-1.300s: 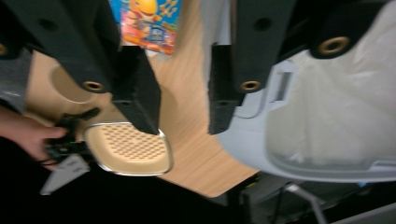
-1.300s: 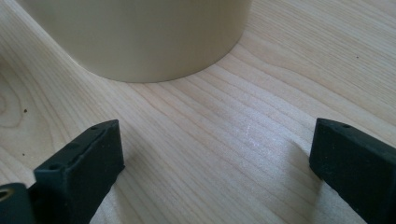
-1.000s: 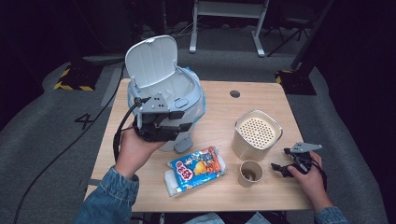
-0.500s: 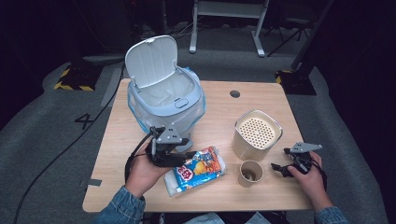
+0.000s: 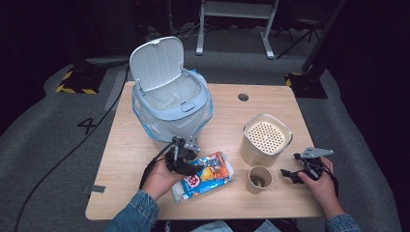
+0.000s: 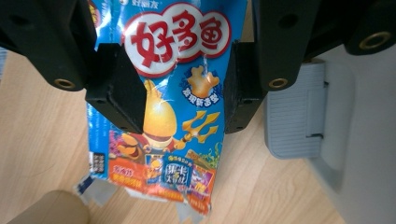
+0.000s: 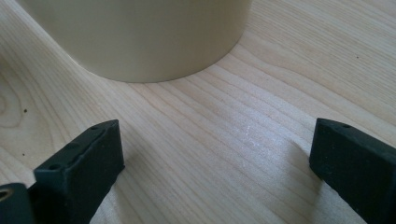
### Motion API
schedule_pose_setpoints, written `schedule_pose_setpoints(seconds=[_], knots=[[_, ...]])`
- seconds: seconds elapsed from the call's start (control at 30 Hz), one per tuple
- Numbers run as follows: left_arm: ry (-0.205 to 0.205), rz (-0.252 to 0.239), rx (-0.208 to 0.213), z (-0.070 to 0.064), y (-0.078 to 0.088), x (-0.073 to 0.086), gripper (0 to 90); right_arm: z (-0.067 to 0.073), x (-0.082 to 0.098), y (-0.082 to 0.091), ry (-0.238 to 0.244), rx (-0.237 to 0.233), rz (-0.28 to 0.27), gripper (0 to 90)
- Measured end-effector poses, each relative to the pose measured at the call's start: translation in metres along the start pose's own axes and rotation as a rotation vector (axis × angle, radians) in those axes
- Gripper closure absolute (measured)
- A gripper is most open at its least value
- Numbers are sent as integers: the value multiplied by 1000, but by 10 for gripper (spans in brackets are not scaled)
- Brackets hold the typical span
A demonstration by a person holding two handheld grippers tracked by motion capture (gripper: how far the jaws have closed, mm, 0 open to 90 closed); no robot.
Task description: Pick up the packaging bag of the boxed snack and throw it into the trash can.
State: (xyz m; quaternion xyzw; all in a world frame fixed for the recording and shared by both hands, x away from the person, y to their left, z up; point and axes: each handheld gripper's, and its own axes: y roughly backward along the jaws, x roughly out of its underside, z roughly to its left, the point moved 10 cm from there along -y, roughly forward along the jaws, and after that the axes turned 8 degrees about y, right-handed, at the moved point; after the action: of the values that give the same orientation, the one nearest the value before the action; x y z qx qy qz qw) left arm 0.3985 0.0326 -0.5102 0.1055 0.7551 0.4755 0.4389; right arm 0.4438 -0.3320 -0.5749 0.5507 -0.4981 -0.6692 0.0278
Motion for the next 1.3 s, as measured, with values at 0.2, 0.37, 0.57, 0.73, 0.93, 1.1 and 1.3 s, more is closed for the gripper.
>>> schedule_pose_setpoints(seconds=[0.2,0.37,0.57,0.73,0.93,1.1,1.3], knots=[[31,48,-49,12,-18,-4,496,0,0,0,0,0,0,29],[48,90,-38,21,-28,-2,510,0,0,0,0,0,0,29],[76,112,5,23,-32,0,565,0,0,0,0,1,0,29],[93,164,60,19,-36,6,584,0,0,0,0,1,0,29],[85,181,69,18,-37,7,664,0,0,0,0,1,0,29],[70,183,64,18,-33,8,808,0,0,0,0,1,0,29],[76,122,107,16,-22,2,887,0,0,0,0,1,0,29]])
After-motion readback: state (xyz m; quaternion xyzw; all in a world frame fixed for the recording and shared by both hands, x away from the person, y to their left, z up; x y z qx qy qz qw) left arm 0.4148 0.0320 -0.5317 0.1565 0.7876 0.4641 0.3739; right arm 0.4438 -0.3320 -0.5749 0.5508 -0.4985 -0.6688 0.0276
